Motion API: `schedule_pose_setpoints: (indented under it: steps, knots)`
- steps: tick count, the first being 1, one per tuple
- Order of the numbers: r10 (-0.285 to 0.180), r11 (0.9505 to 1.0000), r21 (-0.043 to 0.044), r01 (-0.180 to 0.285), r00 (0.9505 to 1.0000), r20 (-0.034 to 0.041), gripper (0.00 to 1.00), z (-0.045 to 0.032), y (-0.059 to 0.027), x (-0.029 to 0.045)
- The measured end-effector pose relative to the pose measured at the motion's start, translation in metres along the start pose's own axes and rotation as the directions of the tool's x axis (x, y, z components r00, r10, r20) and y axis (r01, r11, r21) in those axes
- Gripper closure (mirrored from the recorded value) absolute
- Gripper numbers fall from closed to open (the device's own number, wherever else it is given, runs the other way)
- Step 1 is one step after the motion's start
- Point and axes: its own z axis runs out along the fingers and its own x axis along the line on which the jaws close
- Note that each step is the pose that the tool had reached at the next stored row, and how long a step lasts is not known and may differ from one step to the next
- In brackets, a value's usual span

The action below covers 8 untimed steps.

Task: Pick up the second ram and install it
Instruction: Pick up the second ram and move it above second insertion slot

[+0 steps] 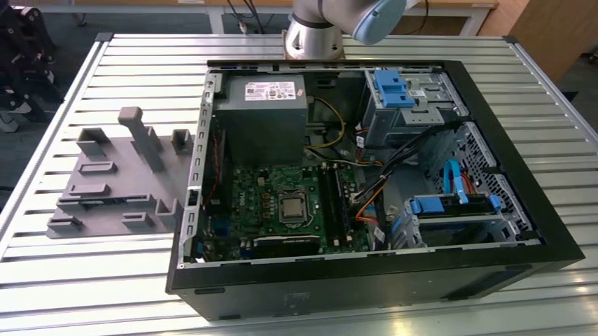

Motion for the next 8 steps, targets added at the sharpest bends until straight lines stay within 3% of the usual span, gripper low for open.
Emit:
schedule_pose_setpoints:
  steps: [8]
  knots:
    - [0.000,1.0000,0.0000,0.000,1.0000,0.0000,0.58,0.0089,0.0000,0.0004]
